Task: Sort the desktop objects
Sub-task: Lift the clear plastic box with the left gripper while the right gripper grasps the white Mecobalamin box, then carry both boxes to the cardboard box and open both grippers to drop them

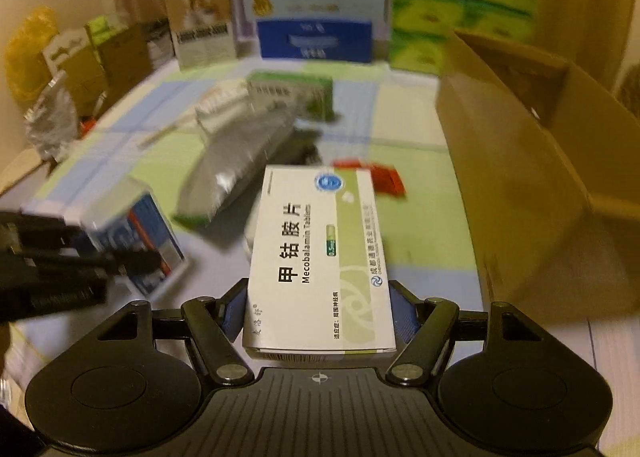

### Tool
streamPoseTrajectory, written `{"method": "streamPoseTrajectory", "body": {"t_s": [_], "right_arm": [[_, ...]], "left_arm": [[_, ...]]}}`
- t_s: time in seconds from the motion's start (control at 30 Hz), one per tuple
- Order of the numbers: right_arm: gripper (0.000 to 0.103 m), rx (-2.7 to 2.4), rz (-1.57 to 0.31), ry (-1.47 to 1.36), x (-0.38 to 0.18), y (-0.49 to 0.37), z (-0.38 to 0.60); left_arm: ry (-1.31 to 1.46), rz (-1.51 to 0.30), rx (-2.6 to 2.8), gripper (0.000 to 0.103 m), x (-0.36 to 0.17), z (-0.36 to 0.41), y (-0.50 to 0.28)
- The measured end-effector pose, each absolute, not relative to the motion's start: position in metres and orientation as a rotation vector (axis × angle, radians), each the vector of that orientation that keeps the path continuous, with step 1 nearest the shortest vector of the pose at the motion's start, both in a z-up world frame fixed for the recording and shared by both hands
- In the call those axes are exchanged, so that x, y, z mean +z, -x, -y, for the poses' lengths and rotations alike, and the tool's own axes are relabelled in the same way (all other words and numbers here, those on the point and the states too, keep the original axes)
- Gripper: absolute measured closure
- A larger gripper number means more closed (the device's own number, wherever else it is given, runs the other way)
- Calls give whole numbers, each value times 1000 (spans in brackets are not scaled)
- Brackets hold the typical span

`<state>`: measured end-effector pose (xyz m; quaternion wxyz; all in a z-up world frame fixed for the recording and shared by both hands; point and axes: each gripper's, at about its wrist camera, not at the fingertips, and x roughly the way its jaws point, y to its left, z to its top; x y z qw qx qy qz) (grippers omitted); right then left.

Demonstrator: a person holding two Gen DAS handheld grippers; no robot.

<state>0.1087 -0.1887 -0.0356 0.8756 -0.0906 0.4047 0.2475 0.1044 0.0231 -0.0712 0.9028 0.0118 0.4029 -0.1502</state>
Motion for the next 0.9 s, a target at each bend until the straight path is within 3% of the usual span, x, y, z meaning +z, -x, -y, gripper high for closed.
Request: {"method": "streamPoseTrajectory", "body": {"t_s": [0.63, 0.73, 0.8, 0.9], "right_arm": [[28, 490, -895, 150, -64, -119, 189], [28, 486, -897, 145, -65, -121, 189], [35, 484, -891, 154, -66, -121, 188], [35, 479, -878, 162, -64, -119, 188]], "left_arm": [[-58, -799, -304, 69, -77, -5, -99], [-63, -804, -303, 77, -79, -4, -100], [-71, -804, -297, 77, -79, -4, -100], [-79, -797, -300, 77, -77, -4, -97]]}}
